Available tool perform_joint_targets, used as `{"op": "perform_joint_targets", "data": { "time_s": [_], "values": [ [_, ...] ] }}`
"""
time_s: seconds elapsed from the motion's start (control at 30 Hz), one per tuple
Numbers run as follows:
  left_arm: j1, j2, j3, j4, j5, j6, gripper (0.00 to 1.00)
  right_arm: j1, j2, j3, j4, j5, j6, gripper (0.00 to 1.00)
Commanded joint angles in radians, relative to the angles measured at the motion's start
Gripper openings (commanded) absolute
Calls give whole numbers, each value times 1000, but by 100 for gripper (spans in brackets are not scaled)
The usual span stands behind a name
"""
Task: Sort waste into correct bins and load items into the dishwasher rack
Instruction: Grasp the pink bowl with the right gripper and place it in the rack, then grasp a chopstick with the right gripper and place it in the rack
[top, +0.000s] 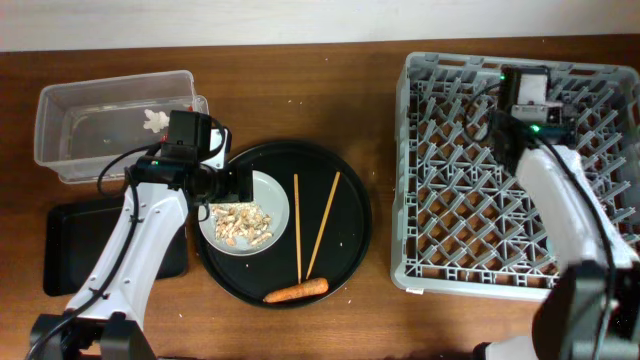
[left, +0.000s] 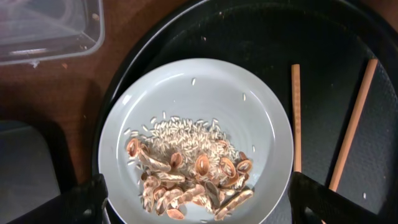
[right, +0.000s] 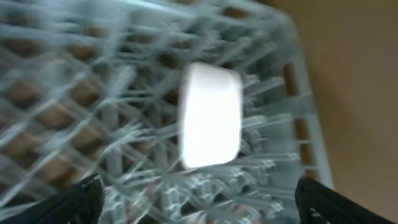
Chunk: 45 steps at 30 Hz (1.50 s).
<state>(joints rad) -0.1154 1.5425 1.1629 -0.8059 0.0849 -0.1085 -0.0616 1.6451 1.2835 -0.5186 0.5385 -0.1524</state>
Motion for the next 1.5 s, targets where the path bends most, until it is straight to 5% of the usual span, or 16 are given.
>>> {"op": "perform_joint_targets", "data": {
  "time_s": [0.0,0.1,0.3,0.33,0.5,0.6,0.7,0.83,1.3,1.47],
  "values": [
    [5,-17,4,0,-3,9,93,36,-108,7,-96,-469,65,91],
    [5,-17,4,0,-4,9,96,148,-168,7,-189,-712,160,87],
    [26,-17,4,-7,-48,9,97,531,-96,7,-219,-711,349,89],
    [51,-17,4,-18,-48,8,97,577,-68,7,-218,-724,349,98],
    [199,-17,4,-79,-40,-18,99,706,7,7,-133,-769,399,98],
    [237,-17,4,-80,-18,-18,99,723,56,7,-140,-645,581,89],
    [237,-17,4,-80,-18,-18,99,724,148,7,-139,-658,707,62],
    [237,-17,4,-80,-18,-18,99,724,255,7,-140,-659,803,45],
    [237,-17,4,-79,-2,-18,99,778,372,6,-180,-608,987,36],
    [237,-17,4,-79,5,-18,99,780,372,55,-270,-473,999,41]
  ]
}}
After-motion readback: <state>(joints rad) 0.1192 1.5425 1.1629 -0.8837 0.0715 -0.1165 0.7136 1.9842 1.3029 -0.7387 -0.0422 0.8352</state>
